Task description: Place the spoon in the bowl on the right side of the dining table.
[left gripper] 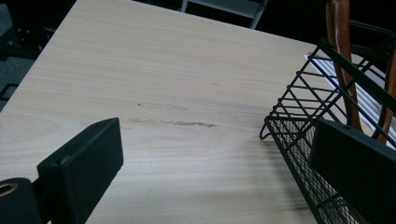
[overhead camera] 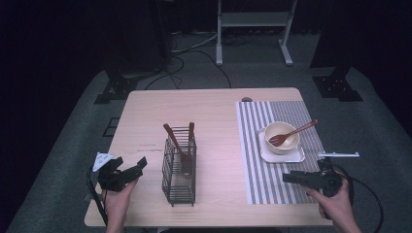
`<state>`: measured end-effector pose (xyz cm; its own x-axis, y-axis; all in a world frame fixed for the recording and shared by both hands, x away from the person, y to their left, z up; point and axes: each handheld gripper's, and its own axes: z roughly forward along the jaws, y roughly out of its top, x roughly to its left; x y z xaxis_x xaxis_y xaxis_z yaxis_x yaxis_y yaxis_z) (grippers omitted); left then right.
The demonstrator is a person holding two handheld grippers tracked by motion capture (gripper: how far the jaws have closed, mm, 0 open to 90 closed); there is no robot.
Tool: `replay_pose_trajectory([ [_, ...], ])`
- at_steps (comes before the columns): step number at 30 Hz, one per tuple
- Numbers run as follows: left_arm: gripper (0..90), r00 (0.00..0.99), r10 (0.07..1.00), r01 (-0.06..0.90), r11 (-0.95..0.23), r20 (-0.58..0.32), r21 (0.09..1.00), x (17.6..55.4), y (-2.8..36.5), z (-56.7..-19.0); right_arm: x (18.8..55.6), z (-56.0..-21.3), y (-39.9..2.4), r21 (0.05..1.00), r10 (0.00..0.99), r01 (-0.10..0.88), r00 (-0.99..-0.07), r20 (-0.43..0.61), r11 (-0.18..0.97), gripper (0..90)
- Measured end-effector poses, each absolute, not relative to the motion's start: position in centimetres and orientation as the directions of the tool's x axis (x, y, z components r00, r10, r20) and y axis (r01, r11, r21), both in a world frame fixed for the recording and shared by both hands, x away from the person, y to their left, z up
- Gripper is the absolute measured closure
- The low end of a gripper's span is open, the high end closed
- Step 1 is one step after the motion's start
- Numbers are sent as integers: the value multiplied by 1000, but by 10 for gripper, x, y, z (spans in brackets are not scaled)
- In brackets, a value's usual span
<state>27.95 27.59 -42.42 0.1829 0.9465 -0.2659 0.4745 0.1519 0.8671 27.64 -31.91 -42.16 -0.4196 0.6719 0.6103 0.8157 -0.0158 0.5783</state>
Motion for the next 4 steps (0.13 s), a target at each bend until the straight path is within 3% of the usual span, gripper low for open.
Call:
replay_pose_trajectory([
  [4, 22, 181, 947, 472, 154, -266, 868, 280, 276, -424, 274, -419, -317, 592, 673, 806, -432, 601, -11, 315],
])
